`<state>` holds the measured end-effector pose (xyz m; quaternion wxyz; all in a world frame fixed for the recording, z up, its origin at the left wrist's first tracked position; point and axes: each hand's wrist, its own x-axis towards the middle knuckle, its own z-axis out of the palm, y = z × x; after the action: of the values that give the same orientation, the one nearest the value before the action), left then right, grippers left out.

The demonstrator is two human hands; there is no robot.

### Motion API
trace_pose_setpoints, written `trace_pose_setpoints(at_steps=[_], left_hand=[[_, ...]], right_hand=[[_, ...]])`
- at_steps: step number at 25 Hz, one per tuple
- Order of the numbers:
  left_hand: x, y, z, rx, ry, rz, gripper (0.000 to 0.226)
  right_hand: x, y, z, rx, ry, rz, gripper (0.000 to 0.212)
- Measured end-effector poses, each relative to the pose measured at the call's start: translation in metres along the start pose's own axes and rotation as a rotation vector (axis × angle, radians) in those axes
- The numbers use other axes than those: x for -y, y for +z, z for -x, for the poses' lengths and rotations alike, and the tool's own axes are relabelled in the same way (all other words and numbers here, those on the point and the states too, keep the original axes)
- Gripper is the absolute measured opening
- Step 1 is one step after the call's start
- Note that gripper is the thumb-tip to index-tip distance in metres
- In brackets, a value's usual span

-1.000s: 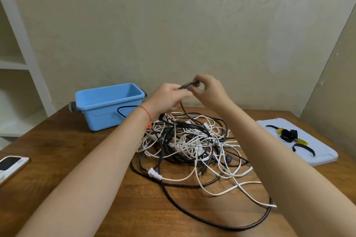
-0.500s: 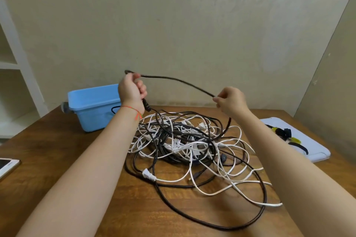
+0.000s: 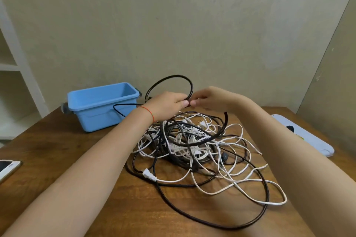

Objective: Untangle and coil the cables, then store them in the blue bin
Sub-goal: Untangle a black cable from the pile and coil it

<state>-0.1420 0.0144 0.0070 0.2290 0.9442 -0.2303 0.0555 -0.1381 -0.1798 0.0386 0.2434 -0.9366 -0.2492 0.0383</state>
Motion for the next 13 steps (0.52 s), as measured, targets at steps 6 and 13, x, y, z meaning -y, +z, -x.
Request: trace_pose_setpoints(at_steps=[6,13], left_hand=[[-0.010,-0.003,0.005,-0.111,-0.051,-0.581,0.029],[0.026,-0.012,0.005,-0.177,-0.528,0.289,0.043]], right_hand=[[-0.026,0.005,-0.005,-0.057,0.157,0.044,0.012],[-0.063,0.002,-0.009,-0.137,0.530,0.385,0.027]])
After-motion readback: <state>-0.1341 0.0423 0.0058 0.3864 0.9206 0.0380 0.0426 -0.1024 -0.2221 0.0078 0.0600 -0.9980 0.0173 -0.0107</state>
